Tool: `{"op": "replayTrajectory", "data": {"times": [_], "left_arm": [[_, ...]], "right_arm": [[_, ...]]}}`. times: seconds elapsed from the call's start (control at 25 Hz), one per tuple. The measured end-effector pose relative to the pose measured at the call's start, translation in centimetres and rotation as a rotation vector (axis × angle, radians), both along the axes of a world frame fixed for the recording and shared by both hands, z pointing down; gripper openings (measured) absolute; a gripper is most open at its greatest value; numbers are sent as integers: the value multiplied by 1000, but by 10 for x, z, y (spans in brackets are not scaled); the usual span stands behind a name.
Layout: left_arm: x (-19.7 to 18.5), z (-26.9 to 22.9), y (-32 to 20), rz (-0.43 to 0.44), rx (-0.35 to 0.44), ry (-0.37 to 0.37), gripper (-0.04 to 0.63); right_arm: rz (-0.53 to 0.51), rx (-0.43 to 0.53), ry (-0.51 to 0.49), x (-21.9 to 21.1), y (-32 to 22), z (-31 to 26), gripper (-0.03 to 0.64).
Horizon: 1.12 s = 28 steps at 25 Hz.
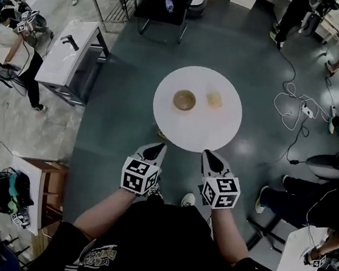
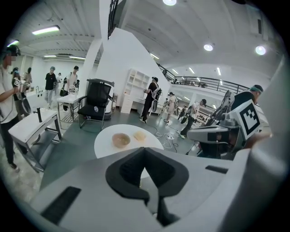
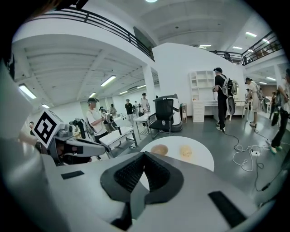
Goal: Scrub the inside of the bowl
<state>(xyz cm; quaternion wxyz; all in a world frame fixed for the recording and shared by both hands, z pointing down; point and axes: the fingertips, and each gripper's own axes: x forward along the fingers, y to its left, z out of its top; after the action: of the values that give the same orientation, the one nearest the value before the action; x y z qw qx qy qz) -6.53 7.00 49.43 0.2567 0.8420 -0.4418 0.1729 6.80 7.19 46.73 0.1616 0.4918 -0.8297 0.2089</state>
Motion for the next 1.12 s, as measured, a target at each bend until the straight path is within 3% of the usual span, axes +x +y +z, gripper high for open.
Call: {"op": "replayTrajectory", "data": {"times": [0.6, 1.12], "left_arm": [[67, -22, 42, -65, 34, -15, 6], [85, -31, 61, -106, 52, -28, 6]], "right_arm": [[-115, 17, -47, 48, 44, -9, 21], [-180, 23, -59, 60, 58, -12, 20]]}}
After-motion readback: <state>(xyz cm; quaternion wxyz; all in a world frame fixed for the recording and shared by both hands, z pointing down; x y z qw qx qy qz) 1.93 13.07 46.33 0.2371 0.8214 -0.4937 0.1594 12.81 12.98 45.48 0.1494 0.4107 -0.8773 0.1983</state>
